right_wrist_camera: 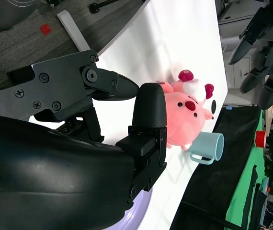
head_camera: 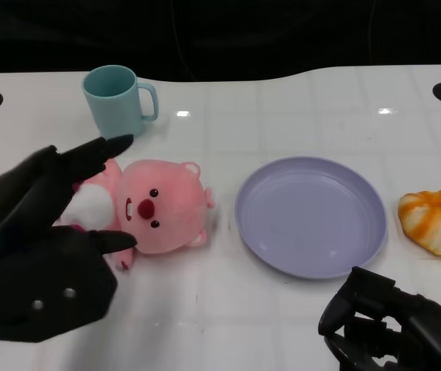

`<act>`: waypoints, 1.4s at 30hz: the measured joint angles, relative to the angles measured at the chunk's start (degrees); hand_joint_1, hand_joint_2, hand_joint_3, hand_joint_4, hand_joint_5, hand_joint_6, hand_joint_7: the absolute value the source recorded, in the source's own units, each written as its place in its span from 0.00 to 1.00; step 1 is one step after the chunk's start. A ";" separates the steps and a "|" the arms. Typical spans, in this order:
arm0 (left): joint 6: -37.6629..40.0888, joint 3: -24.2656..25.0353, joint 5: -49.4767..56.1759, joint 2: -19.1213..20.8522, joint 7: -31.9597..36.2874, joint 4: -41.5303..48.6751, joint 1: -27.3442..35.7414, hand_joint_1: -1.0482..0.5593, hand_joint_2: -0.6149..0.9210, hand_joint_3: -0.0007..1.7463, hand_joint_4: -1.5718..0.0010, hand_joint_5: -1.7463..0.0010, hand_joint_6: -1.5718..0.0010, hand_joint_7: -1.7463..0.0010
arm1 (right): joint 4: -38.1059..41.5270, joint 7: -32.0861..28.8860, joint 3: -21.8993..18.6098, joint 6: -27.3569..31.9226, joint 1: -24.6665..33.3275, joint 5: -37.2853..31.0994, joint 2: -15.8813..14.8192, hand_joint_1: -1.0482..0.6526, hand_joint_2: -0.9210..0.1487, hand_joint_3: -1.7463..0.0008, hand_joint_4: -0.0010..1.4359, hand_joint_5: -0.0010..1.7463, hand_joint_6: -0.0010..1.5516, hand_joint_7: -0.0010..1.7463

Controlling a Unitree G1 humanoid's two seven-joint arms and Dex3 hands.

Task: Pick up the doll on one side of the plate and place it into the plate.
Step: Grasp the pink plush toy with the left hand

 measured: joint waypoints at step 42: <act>-0.81 -22.79 24.82 -5.17 -3.92 49.76 -29.28 0.25 0.98 0.00 0.99 0.88 0.87 0.99 | -1.63 -0.14 0.33 -0.07 1.65 -0.27 0.01 0.47 0.05 0.66 0.45 1.00 0.30 0.94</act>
